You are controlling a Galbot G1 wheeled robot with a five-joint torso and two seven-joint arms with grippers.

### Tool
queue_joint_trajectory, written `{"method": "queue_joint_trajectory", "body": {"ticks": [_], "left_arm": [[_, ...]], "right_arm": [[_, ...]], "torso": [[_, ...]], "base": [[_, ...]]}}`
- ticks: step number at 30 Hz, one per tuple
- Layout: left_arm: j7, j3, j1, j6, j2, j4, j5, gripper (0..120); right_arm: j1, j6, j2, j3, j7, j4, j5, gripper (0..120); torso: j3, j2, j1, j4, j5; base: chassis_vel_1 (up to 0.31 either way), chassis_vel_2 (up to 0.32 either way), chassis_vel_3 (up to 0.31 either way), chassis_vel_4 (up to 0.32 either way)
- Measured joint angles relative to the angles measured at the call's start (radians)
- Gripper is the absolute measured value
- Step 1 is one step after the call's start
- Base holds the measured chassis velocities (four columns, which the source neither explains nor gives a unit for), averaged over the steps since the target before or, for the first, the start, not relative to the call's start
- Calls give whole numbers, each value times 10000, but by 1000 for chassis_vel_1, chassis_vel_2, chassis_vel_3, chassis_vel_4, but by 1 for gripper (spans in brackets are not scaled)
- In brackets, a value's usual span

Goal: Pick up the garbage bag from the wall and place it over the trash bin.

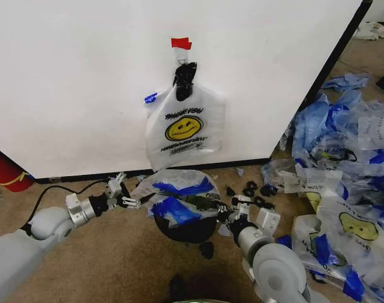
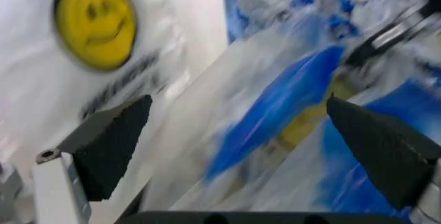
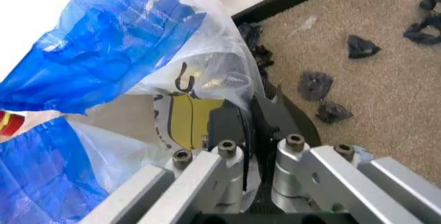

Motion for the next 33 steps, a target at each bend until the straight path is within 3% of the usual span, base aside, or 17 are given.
{"method": "queue_joint_trajectory", "body": {"ticks": [4, 10, 17, 33], "left_arm": [[-424, 58, 130, 11, 89, -1138, 96, 100], [-1016, 419, -40, 197, -31, -1968, 682, 100], [-1820, 839, -509, 516, -284, -1520, 1466, 100], [-1812, 1050, -616, 442, -413, -1256, 2453, 98]], "right_arm": [[147, 4, 40, -6, 2, -72, 25, 0], [219, 1, 72, -17, 23, -132, 52, 0], [216, -9, 124, 17, 53, -106, 69, 0], [160, -43, 313, 33, 95, -98, 44, 0]], "torso": [[0, 0, 0, 2, 2], [-1, 0, 0, 1, 2], [0, 0, 0, 0, -2], [0, 0, 0, 0, -1]], "base": [[0, 0, 0, 0], [0, 0, 0, 0], [0, 0, 0, 0], [0, 0, 0, 0]]}}
